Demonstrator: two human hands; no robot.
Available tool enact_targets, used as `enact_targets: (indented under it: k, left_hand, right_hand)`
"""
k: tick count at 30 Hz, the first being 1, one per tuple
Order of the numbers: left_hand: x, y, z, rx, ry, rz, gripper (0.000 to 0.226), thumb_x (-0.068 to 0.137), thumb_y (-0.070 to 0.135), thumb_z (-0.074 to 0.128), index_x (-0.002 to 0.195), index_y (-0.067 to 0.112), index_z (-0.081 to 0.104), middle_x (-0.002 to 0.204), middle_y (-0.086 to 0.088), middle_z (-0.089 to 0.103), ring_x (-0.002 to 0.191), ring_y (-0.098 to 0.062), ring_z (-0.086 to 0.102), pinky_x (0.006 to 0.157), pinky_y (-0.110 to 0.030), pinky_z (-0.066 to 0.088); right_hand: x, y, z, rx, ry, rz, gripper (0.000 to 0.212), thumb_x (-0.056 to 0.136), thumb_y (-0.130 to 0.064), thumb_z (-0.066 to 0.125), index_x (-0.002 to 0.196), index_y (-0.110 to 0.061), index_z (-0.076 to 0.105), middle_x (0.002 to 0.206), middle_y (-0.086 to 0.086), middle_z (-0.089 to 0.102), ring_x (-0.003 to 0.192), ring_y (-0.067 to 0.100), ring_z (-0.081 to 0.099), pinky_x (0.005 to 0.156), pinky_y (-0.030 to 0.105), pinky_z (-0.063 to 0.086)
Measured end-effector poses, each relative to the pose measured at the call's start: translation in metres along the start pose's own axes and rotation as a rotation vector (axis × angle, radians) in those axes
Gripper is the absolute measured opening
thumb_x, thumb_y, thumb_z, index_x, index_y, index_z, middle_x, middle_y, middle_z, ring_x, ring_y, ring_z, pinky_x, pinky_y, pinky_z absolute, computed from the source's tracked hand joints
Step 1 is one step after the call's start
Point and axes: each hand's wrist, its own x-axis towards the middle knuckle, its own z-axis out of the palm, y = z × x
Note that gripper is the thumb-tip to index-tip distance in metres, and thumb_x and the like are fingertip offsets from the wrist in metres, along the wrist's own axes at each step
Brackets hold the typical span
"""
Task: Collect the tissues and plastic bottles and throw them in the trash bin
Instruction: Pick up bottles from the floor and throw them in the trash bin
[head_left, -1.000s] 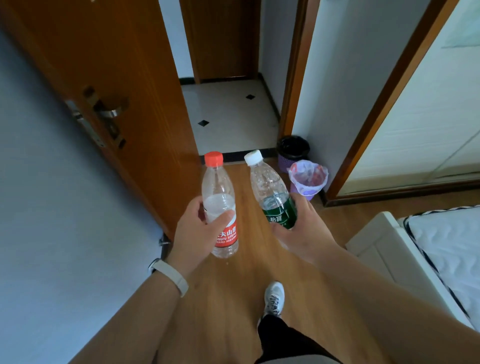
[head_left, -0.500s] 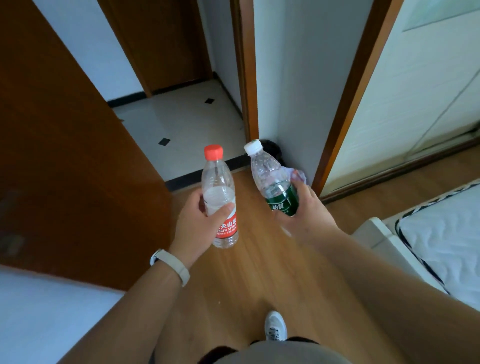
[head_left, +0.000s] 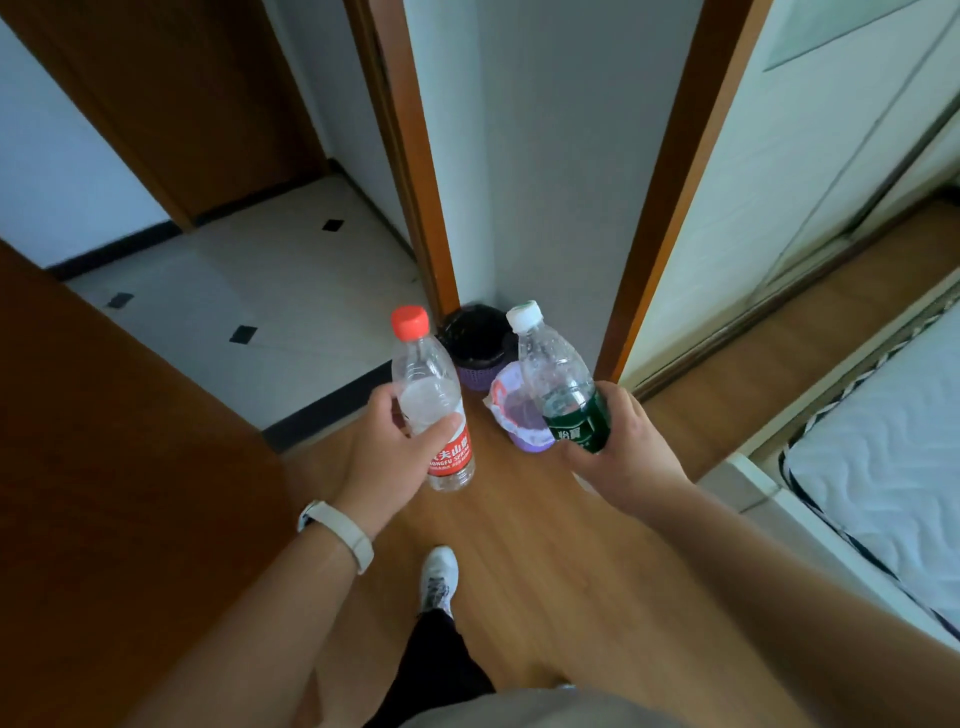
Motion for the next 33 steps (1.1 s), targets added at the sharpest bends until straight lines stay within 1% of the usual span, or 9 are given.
enact_targets:
  k: [3,5,8,11,18,21,26,30,33]
  left_hand:
    - [0.064,-0.009,-0.013,0.025,-0.035,0.033,0.053,0.078,0.039,0.079,0.120,0.033,0.047,0.111,0.014,0.060,0.101,-0.010,0.062,0.079,-0.027,0.055]
    - [0.105,-0.015,-0.025,0.029,-0.072,0.035,0.052,0.078,0.040,0.079,0.119,0.035,0.047,0.111,0.015,0.059,0.101,-0.009,0.061,0.079,-0.027,0.054]
    - [0.168,-0.020,-0.043,0.027,-0.138,0.061,0.052,0.078,0.039,0.079,0.121,0.033,0.049,0.111,0.015,0.059,0.101,-0.008,0.060,0.079,-0.026,0.054]
    - [0.223,-0.030,-0.053,0.018,-0.204,0.056,0.053,0.079,0.037,0.079,0.123,0.030,0.051,0.114,0.012,0.060,0.103,-0.009,0.060,0.081,-0.028,0.054]
    - [0.303,-0.047,-0.042,0.027,-0.342,0.028,0.053,0.078,0.036,0.079,0.123,0.030,0.052,0.115,0.010,0.061,0.103,-0.008,0.060,0.082,-0.027,0.052]
    - [0.327,-0.058,-0.021,0.029,-0.371,0.002,0.051,0.077,0.031,0.081,0.118,0.028,0.052,0.111,0.011,0.061,0.099,-0.005,0.060,0.080,-0.023,0.050]
    - [0.371,-0.094,0.040,0.079,-0.440,-0.067,0.051,0.079,0.030,0.079,0.121,0.029,0.049,0.109,0.016,0.059,0.097,-0.003,0.059,0.074,-0.017,0.046]
    - [0.414,-0.141,0.109,0.064,-0.450,-0.145,0.049,0.076,0.031,0.081,0.117,0.030,0.054,0.109,0.012,0.064,0.097,-0.004,0.063,0.084,-0.030,0.054]
    - [0.449,-0.191,0.166,0.034,-0.443,-0.211,0.052,0.071,0.037,0.080,0.117,0.030,0.058,0.110,0.008,0.068,0.099,-0.007,0.066,0.087,-0.038,0.056]
  right_hand:
    - [0.042,-0.012,0.016,-0.009,0.043,0.077,0.073,0.073,-0.045,0.071,0.137,-0.027,0.038,0.123,-0.011,0.052,0.099,0.008,0.052,0.074,0.023,0.042]
    - [0.066,-0.026,0.029,-0.019,0.050,0.134,0.072,0.073,-0.045,0.071,0.135,-0.027,0.040,0.115,-0.014,0.051,0.097,0.007,0.051,0.071,0.021,0.040]
    - [0.108,-0.047,0.047,-0.057,0.054,0.156,0.068,0.072,-0.045,0.072,0.131,-0.027,0.043,0.107,-0.015,0.051,0.097,0.009,0.054,0.076,0.025,0.045]
    - [0.149,-0.063,0.064,-0.083,0.078,0.204,0.061,0.073,-0.042,0.073,0.126,-0.029,0.045,0.101,-0.015,0.051,0.094,0.010,0.054,0.075,0.026,0.043]
    - [0.201,-0.065,0.097,-0.055,0.130,0.334,0.057,0.074,-0.036,0.073,0.123,-0.026,0.047,0.099,-0.014,0.052,0.093,0.012,0.052,0.073,0.027,0.040]
    - [0.222,-0.047,0.103,-0.048,0.128,0.386,0.062,0.074,-0.037,0.073,0.127,-0.025,0.044,0.103,-0.014,0.050,0.096,0.011,0.050,0.075,0.027,0.039]
    - [0.265,0.010,0.130,0.005,0.130,0.475,0.064,0.073,-0.038,0.071,0.128,-0.026,0.042,0.109,-0.014,0.050,0.100,0.011,0.051,0.078,0.028,0.041]
    - [0.308,0.077,0.170,0.050,0.089,0.538,0.069,0.074,-0.040,0.071,0.133,-0.025,0.038,0.113,-0.014,0.049,0.103,0.011,0.052,0.076,0.027,0.041]
    - [0.344,0.138,0.210,0.073,0.061,0.563,0.072,0.074,-0.045,0.071,0.134,-0.026,0.037,0.119,-0.010,0.054,0.104,0.012,0.055,0.076,0.028,0.044]
